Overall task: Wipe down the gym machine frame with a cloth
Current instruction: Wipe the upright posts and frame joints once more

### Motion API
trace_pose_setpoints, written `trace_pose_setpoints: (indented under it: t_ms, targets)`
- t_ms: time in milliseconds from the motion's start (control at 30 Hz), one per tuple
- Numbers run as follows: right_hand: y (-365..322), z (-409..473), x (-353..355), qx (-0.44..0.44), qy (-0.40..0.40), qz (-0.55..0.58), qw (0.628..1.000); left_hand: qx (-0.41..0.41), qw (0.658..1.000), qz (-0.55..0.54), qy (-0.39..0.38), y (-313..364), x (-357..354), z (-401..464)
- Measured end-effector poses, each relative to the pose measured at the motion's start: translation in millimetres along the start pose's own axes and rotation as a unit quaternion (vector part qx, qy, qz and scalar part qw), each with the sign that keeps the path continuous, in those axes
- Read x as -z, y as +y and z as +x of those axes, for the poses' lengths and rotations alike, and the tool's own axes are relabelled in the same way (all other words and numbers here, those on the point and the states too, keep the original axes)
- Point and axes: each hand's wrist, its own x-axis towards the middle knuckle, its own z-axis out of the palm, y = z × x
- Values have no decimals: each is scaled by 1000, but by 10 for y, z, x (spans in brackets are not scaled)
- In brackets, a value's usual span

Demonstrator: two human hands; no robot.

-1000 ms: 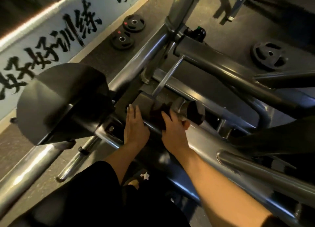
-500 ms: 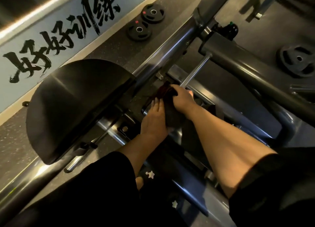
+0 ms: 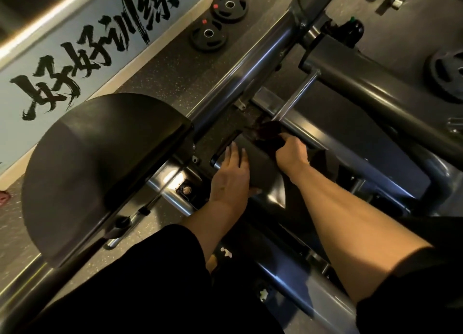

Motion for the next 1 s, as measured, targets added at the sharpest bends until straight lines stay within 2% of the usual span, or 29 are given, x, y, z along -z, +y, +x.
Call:
trace_pose_setpoints:
  t_ms: [100, 300, 400, 500, 567, 633, 700, 733, 833, 900, 1000]
  targets:
    - [-69, 6, -30, 0, -4, 8, 1000, 2, 1000, 1, -11, 25, 14, 9]
    - [-118, -244, -145, 104, 31, -13, 994, 1, 1000, 0, 9, 29, -49, 12]
    - [-72, -431, -187, 167, 32, -2, 985, -6, 998, -31, 57, -18, -118, -2]
    - [-3, -726, -289, 194, 42, 42, 979, 10, 979, -182, 91, -77, -226, -171]
    - [55, -990, -401, 207, 31, 66, 976, 28, 956, -249, 156, -150, -367, -430]
    - [90, -1242, -564, 226, 0, 59, 972, 67, 943, -235, 228, -238, -548, -758]
    - [43, -1425, -754, 237, -33, 60, 969, 144, 931, -215, 258, -359, -641, -1022]
    - [-1, -1459, -824, 240, -33, 63, 968, 181, 926, -216, 250, -421, -654, -1078]
    - [-228, -1458, -990, 261, 0, 81, 962, 270, 912, -263, 163, -624, -571, -1083]
    - [-357, -1370, -1103, 273, -19, 68, 959, 287, 899, -308, 119, -716, -532, -1017]
    - [-426, -1216, -1344, 277, -95, -39, 955, 272, 864, -408, 119, -779, -520, -949]
